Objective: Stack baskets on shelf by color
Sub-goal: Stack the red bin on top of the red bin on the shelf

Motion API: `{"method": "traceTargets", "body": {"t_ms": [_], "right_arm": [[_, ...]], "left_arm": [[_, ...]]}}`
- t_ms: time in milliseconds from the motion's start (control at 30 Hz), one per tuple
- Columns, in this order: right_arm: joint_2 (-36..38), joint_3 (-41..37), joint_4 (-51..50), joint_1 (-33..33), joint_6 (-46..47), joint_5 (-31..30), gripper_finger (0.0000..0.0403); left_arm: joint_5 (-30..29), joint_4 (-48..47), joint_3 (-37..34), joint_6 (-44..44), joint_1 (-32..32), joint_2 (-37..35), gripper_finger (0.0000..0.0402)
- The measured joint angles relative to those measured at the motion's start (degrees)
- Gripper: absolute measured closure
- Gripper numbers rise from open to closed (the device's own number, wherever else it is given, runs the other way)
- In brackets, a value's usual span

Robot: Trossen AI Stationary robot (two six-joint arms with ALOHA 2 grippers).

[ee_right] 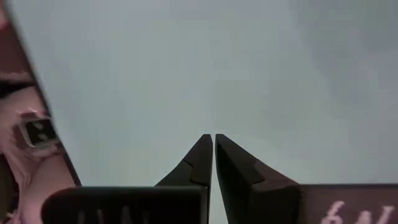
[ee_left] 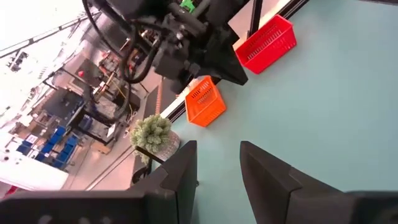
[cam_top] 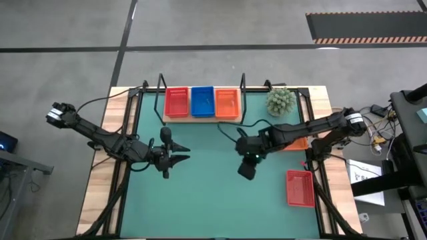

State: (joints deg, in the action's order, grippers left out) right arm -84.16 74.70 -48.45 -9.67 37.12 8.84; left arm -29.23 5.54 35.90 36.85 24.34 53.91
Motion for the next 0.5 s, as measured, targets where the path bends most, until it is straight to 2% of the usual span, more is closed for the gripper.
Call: {"method": "traceTargets", "body": {"t_ms": [267, 400, 500], "right_arm": [[0.01, 0.0, -17.33, -4.06, 16.4, 2.78, 0.039], [0.0, 0.0, -19.89, -7.28, 24.3, 3.26, 0.0386], [0.02, 0.0, -19.87, -9.63, 28.33, 3.26, 0.0364]], "left_arm": [[-0.11, 0.04, 0.0, 3.81, 0.0, 0.0, 0.0295], [-0.54, 0.0, 0.06, 4.56, 0.0, -0.02, 0.0295], [-1.34, 0.12, 0.31, 4.58, 0.0, -0.04, 0.0295]]}}
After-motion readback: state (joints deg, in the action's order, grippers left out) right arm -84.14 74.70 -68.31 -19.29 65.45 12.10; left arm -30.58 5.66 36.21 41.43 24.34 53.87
